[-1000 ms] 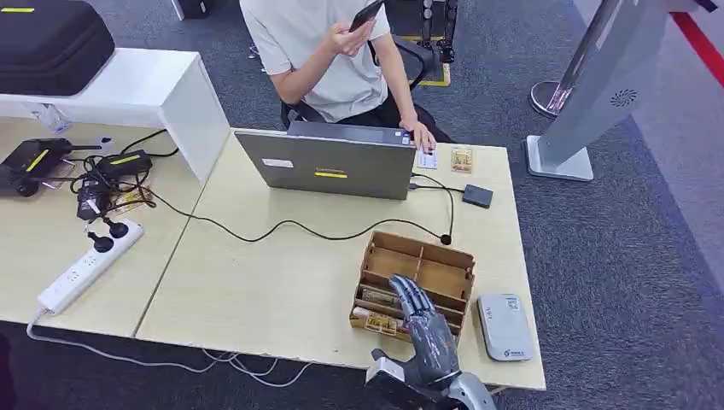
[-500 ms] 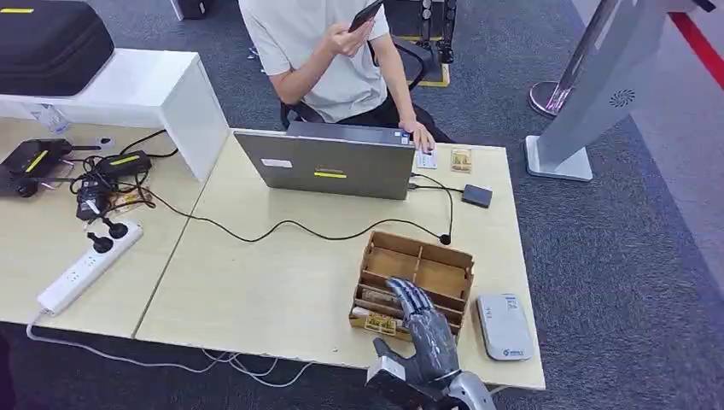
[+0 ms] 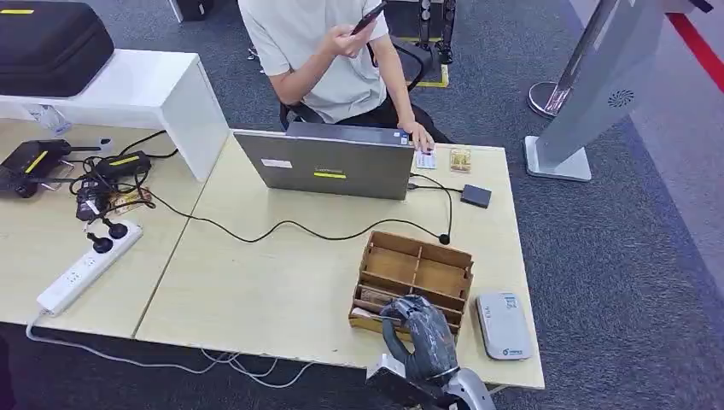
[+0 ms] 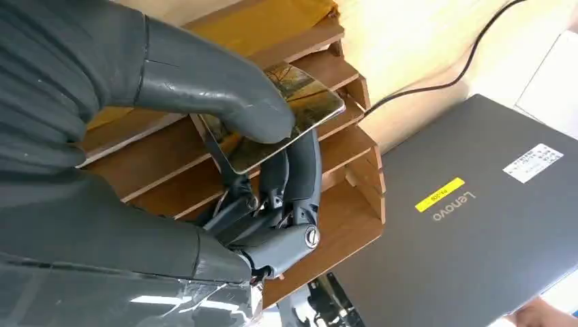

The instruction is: Pass the card to the sensor for recognition and then transmit it.

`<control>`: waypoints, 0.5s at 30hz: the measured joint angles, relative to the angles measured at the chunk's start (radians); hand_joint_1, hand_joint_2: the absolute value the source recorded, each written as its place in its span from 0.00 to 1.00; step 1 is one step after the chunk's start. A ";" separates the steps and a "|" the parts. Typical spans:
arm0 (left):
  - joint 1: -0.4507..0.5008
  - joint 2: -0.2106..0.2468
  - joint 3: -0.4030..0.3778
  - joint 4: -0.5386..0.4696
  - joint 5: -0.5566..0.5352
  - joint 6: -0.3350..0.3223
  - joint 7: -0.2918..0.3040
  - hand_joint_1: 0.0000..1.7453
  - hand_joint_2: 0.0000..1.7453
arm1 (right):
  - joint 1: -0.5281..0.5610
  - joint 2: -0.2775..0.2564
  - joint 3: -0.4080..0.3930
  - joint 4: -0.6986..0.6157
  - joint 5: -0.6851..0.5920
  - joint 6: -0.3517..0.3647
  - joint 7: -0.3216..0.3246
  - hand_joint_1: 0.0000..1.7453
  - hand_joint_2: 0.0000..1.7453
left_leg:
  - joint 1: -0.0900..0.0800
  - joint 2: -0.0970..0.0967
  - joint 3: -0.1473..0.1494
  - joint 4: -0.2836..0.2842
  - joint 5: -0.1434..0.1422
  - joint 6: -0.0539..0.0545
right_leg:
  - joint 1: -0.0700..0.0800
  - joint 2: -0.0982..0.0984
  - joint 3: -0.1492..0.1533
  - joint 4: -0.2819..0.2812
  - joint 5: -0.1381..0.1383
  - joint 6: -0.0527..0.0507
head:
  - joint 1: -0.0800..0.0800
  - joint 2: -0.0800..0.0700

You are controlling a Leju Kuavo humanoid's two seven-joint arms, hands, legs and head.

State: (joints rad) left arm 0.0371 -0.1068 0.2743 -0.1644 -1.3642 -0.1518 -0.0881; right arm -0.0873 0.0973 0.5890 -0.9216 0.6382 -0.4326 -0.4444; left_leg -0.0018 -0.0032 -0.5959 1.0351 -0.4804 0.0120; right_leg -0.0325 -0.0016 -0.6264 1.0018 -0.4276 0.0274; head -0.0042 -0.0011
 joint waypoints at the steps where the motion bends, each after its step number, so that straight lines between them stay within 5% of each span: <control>1: 0.000 0.000 0.000 0.000 0.000 -0.007 -0.004 0.00 1.00 | 0.000 0.000 0.000 0.000 0.000 0.000 0.000 1.00 1.00 | 0.000 0.000 0.000 0.000 0.000 0.000 | 0.000 0.000 0.000 0.000 0.000 0.000 | 0.000 0.000; 15: 0.001 -0.003 0.000 0.000 -0.002 0.037 -0.036 0.00 1.00 | 0.000 0.000 0.000 -0.003 -0.027 0.018 0.007 1.00 1.00 | 0.000 0.000 0.000 0.000 0.000 0.000 | 0.000 0.000 0.000 0.000 0.000 0.000 | 0.000 0.000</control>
State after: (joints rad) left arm 0.0381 -0.1095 0.2747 -0.1644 -1.3657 -0.1144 -0.1244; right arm -0.0877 0.0973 0.5890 -0.9243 0.6108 -0.4143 -0.4372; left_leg -0.0018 -0.0032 -0.5956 1.0351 -0.4804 0.0120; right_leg -0.0325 -0.0016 -0.6261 1.0017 -0.4277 0.0274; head -0.0042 -0.0011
